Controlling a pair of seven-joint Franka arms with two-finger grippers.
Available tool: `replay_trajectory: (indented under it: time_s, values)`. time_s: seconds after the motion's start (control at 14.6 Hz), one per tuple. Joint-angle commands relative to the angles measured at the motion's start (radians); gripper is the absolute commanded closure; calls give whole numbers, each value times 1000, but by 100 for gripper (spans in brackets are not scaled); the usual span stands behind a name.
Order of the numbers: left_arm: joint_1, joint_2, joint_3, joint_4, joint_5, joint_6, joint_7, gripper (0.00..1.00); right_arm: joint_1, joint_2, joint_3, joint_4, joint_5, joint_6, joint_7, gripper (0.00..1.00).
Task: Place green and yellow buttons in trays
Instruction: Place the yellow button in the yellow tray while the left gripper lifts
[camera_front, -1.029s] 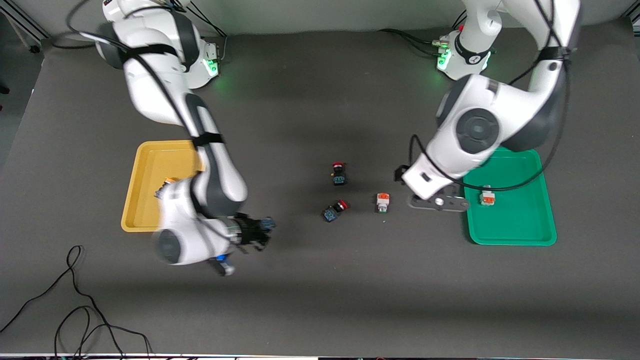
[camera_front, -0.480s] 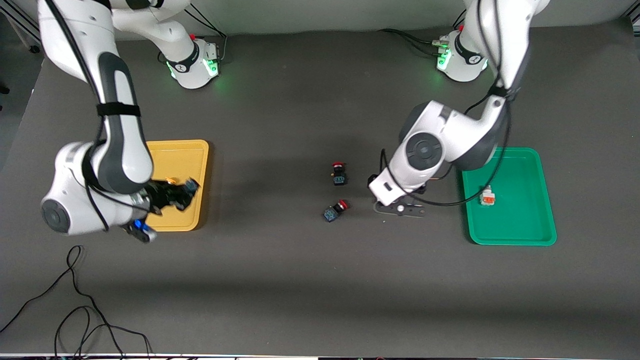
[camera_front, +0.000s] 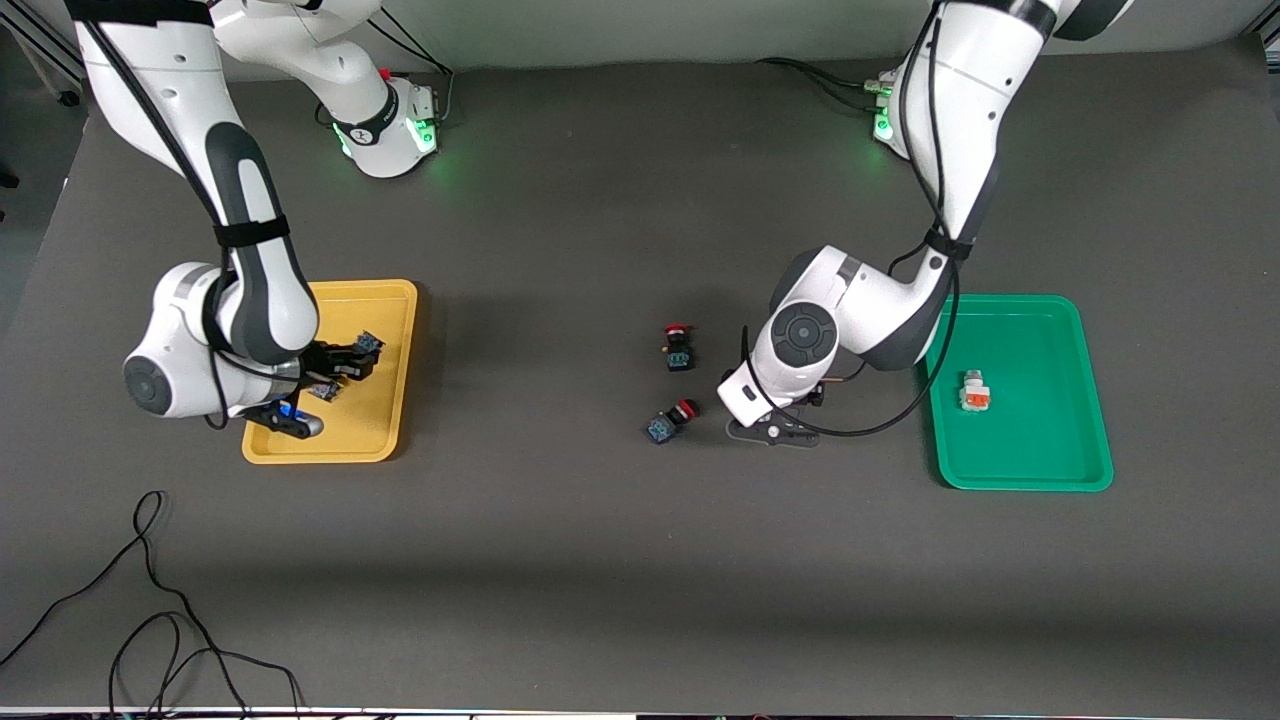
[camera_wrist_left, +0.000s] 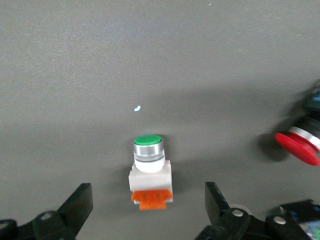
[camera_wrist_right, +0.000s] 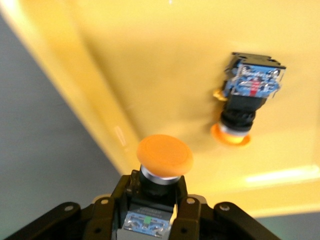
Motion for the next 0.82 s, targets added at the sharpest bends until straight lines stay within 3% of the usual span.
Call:
replay_trajectory:
  time_s: [0.0,0.07,0.14,0.41,0.55,0.75]
  values:
    - [-11,21,13,-5,23,26,-26,5,23,14,-12,-29,-17,60,-35,100]
    - [-11,27,13,-8,23,42,-30,13,18,11,-12,-24,-18,58,-39,56]
    - [-11,28,13,-18,23,51,-53,25,21,1,-13,-23,-18,49,-55,4]
    - [-8,22,11,-18,23,43,-91,59,26,-117,-87,52,-26,-98,-50,0]
    - [-4,7,11,-15,23,27,-111,72,28,-229,-98,69,-99,-115,-26,0]
    - [27,-68,9,8,5,-60,-110,75,50,-408,-93,72,-255,-126,72,0]
